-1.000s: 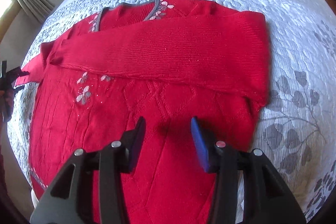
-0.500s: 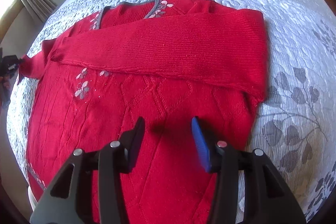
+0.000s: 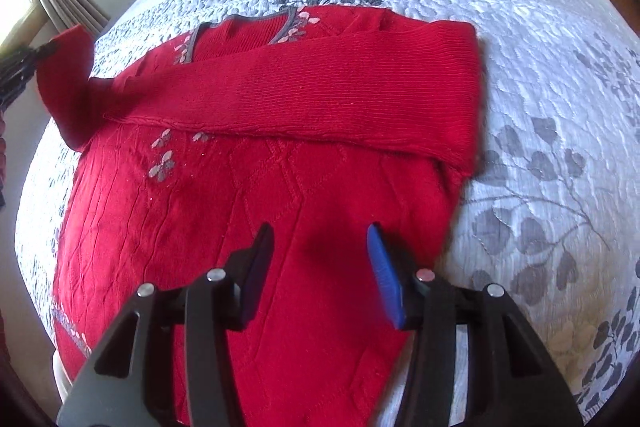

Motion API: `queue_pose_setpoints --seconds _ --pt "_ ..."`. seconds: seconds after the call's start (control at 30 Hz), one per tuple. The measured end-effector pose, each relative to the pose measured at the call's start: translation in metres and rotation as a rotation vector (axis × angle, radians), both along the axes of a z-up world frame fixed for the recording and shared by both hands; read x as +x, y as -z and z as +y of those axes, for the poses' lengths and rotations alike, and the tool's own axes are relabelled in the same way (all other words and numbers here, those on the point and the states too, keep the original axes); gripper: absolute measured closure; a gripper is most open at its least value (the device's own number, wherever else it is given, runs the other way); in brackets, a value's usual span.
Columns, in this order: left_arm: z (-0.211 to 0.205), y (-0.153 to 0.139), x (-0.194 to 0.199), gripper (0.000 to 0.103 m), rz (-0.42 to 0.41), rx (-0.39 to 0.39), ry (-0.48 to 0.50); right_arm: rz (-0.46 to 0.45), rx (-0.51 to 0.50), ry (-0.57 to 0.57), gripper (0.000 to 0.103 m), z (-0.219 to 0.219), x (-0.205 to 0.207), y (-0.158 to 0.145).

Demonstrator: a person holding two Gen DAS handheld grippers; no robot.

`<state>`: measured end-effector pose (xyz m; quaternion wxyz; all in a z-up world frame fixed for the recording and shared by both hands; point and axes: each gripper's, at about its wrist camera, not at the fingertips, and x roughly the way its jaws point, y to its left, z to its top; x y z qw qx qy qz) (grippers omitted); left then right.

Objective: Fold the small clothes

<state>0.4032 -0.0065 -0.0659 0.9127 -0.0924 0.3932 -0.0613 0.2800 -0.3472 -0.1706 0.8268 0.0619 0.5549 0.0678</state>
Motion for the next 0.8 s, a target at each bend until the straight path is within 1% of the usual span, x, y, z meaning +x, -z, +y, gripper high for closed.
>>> queue_pose_setpoints --seconds 0.07,0.17,0.2,0.3,0.33,0.37,0.4,0.43,0.47,0.5,0.57,0.6,0.67,0.7,0.77,0.8 --pt "-0.03 0.01 -0.003 0.092 0.018 0.007 0.057 -0.002 0.002 -0.001 0.054 -0.002 -0.003 -0.001" --pt "-0.071 0.034 -0.005 0.092 0.078 0.027 0.123 -0.005 0.003 -0.005 0.052 -0.002 -0.006 -0.001" --pt "-0.084 0.048 -0.004 0.092 0.112 0.038 0.141 -0.006 0.001 -0.005 0.051 -0.002 -0.006 -0.001" --pt "-0.105 0.079 -0.003 0.091 0.193 0.05 0.175 0.004 0.004 0.003 0.049 -0.003 -0.006 0.003" --pt "-0.112 0.088 -0.005 0.087 0.219 0.055 0.186 0.011 0.008 0.009 0.049 -0.003 -0.006 0.006" --pt "-0.121 0.1 -0.006 0.081 0.253 0.066 0.217 0.015 0.007 0.012 0.049 -0.003 -0.006 0.008" --pt "-0.127 0.104 -0.01 0.077 0.266 0.082 0.238 0.017 0.003 0.013 0.048 -0.002 -0.005 0.01" --pt "-0.132 0.106 -0.015 0.063 0.267 0.103 0.259 0.016 -0.006 0.009 0.047 0.0 -0.006 0.011" --pt "-0.135 0.104 -0.021 0.055 0.256 0.119 0.279 0.013 -0.02 0.001 0.046 0.003 -0.006 0.012" --pt "-0.137 0.097 -0.032 0.054 0.232 0.122 0.316 0.011 -0.032 -0.005 0.046 0.005 -0.006 0.012" --pt "-0.129 0.08 -0.046 0.052 0.212 0.092 0.359 0.01 -0.052 -0.017 0.045 0.008 -0.007 0.011" --pt "-0.117 0.068 -0.055 0.051 0.197 0.051 0.367 0.011 -0.053 -0.018 0.045 0.008 -0.007 0.01" --pt "-0.087 0.05 -0.063 0.047 0.172 -0.002 0.334 0.015 -0.043 -0.016 0.045 0.009 -0.006 0.006" --pt "-0.065 0.043 -0.063 0.046 0.159 -0.004 0.29 0.013 -0.033 -0.02 0.045 0.011 -0.006 0.002" --pt "-0.029 0.039 -0.057 0.046 0.151 0.053 0.192 0.018 -0.018 -0.038 0.045 0.021 -0.005 -0.006" --pt "-0.009 0.044 -0.051 0.046 0.166 0.12 0.128 0.026 -0.019 -0.053 0.045 0.028 -0.006 -0.009"
